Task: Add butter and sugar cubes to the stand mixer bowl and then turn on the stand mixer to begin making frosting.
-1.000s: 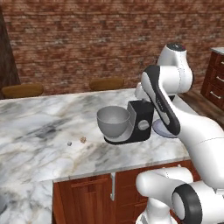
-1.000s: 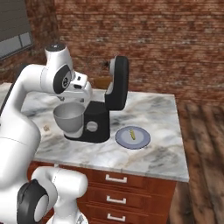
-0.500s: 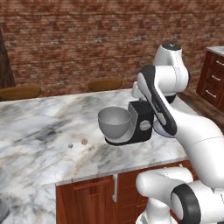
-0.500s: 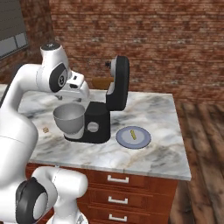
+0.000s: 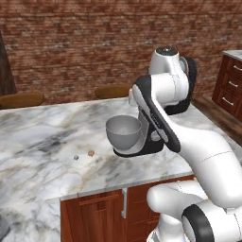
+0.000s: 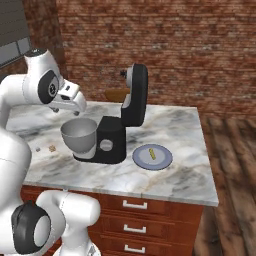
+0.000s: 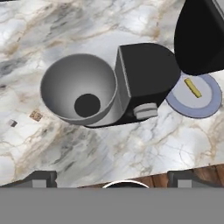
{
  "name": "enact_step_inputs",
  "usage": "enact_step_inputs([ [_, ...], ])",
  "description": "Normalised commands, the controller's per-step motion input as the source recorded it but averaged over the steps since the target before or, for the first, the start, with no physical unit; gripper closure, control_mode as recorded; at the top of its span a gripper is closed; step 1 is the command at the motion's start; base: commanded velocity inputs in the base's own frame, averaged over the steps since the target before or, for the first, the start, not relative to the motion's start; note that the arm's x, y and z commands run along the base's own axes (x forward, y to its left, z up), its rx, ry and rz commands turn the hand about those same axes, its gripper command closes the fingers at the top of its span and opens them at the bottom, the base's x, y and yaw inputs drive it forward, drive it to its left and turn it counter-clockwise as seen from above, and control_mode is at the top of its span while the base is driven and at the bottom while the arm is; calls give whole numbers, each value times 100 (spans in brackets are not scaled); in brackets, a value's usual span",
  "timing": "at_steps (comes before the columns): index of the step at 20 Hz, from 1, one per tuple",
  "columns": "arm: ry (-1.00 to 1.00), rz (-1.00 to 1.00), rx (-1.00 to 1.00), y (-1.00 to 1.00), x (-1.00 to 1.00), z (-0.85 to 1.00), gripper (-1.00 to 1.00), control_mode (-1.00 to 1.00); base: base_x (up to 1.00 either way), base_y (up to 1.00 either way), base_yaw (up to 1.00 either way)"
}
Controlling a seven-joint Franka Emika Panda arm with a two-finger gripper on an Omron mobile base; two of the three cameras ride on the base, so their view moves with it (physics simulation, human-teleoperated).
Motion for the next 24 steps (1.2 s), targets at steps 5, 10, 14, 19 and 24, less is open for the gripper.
enact_step_inputs([
  [5, 0, -5, -10, 100, 0, 0, -100, -100, 0, 0, 0],
  [10, 2, -4, -7, 100, 3, 0, -100, -100, 0, 0, 0],
  [14, 6, -5, -2, 80, 3, -6, -100, -100, 0, 0, 0],
  [19, 11, -8, 1, 53, 1, -32, -100, -100, 0, 0, 0],
  [24, 13, -11, 7, 36, 21, -64, -100, -100, 0, 0, 0],
])
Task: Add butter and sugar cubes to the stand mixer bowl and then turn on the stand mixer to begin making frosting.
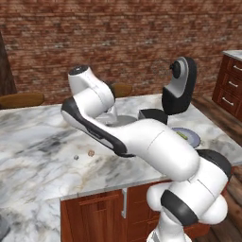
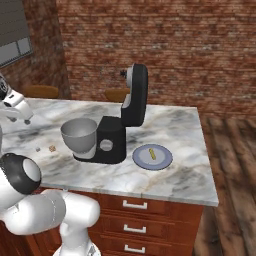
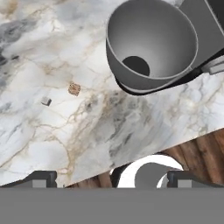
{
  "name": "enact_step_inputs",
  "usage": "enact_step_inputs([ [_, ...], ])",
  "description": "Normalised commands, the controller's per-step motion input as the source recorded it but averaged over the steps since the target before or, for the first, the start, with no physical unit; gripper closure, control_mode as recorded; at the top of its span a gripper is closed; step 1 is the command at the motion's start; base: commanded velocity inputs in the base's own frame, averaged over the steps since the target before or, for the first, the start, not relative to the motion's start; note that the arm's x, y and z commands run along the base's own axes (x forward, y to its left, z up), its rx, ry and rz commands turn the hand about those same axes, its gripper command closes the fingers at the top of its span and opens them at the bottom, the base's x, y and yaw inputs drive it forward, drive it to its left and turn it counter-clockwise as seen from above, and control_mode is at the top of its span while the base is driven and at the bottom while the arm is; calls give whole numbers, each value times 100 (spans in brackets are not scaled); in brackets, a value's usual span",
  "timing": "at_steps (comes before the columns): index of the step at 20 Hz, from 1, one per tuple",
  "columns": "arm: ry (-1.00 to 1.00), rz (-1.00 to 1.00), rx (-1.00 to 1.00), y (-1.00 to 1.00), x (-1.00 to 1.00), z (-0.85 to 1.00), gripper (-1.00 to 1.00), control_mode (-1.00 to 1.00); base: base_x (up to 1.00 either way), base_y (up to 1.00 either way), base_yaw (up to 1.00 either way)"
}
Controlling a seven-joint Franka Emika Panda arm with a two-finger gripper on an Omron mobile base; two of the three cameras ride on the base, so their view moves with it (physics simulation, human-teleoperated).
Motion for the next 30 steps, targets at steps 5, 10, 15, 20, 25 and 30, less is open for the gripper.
enact_step_inputs([
  [5, 6, -15, 10, 26, 34, -59, -100, -100, 0, 0, 0],
  [10, 0, -14, 4, 13, 28, -47, -100, -100, 0, 0, 0],
  [15, 0, -9, 4, 0, 30, -39, -100, -100, 0, 0, 0],
  [20, 0, -5, 4, 0, 26, -29, -100, -100, 0, 0, 0],
  [25, 0, -3, 2, -15, 13, -23, -100, -100, 0, 0, 0],
  [30, 0, 0, 0, -25, 1, -31, -100, -100, 0, 0, 0],
])
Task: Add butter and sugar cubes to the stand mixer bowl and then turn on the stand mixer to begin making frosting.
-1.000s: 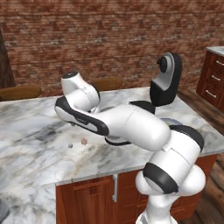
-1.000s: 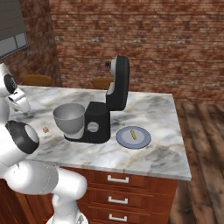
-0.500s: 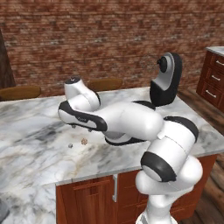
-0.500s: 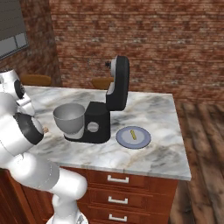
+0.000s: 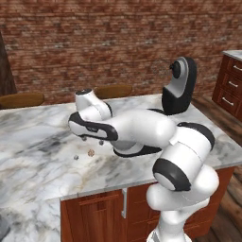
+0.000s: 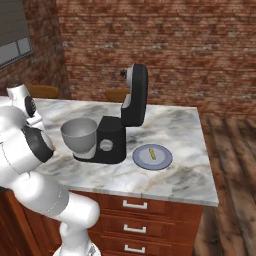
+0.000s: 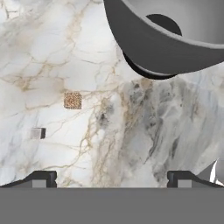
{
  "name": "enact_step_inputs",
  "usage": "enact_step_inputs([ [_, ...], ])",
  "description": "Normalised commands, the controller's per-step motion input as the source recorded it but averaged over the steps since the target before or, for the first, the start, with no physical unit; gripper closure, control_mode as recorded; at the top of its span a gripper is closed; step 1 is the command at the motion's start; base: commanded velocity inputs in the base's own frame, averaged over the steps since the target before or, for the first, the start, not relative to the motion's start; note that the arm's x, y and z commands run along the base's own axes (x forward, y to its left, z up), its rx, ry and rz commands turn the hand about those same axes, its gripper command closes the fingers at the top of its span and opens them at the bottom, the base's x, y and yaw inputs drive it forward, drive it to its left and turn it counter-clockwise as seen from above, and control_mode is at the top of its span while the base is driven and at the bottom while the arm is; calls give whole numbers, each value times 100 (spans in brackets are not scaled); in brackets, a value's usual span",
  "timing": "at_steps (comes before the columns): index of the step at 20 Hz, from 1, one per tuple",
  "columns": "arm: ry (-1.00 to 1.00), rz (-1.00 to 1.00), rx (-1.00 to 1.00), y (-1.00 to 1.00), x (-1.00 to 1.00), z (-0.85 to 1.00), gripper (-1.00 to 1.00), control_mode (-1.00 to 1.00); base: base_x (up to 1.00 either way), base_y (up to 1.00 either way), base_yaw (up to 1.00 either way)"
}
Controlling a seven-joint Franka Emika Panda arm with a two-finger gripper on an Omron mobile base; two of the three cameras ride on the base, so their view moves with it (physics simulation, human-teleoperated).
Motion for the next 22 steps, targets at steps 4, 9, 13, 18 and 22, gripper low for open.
enact_step_inputs([
  [4, 0, 0, 0, -18, 6, -37, -100, -100, 0, 0, 0],
  [9, 0, 0, 0, -4, 14, -39, -100, -100, 0, 0, 0],
  [13, 0, 0, 1, 0, 21, -34, -100, -100, 0, 0, 0],
  [18, 0, 0, 1, 0, 34, -23, -100, -100, 0, 0, 0],
  [22, 0, 0, 0, 11, 33, -17, -100, -100, 0, 0, 0],
])
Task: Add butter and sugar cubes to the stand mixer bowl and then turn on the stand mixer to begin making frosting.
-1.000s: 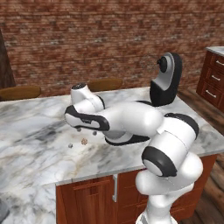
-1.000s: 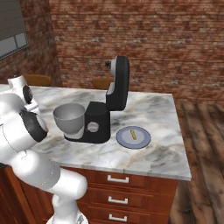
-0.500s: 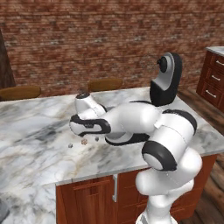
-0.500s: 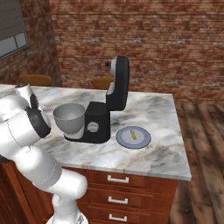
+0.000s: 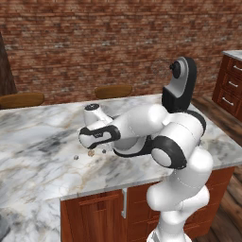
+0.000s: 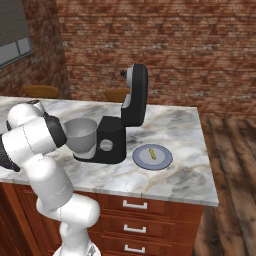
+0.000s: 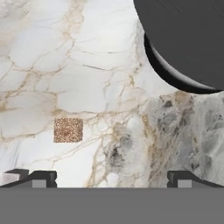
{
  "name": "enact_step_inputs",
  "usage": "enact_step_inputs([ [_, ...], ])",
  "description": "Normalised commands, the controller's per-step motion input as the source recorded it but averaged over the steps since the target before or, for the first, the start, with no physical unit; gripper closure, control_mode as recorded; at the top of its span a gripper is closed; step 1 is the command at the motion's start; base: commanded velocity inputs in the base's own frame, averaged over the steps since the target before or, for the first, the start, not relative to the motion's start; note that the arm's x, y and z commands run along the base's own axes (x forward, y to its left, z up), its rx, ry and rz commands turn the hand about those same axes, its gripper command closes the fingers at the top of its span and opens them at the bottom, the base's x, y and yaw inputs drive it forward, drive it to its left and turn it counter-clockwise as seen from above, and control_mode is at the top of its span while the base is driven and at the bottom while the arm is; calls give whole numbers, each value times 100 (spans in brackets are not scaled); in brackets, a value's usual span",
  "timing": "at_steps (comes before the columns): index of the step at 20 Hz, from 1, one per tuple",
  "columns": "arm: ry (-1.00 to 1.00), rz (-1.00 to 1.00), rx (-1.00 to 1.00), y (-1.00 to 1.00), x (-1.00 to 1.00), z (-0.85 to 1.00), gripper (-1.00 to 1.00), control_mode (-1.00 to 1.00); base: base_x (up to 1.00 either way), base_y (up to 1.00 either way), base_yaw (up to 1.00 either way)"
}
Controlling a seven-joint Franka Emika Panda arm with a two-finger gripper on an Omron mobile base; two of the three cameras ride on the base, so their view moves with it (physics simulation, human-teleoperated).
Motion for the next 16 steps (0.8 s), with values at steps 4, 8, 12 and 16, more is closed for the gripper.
enact_step_inputs([
  [4, 0, 0, 0, 19, 28, -20, -100, -100, 0, 0, 0],
  [8, 0, 0, 0, 19, 31, -23, -100, -100, 0, 0, 0],
  [12, 0, 0, 0, 11, 32, -25, -100, -100, 0, 0, 0],
  [16, 0, 0, 0, 5, 27, -26, -100, -100, 0, 0, 0],
])
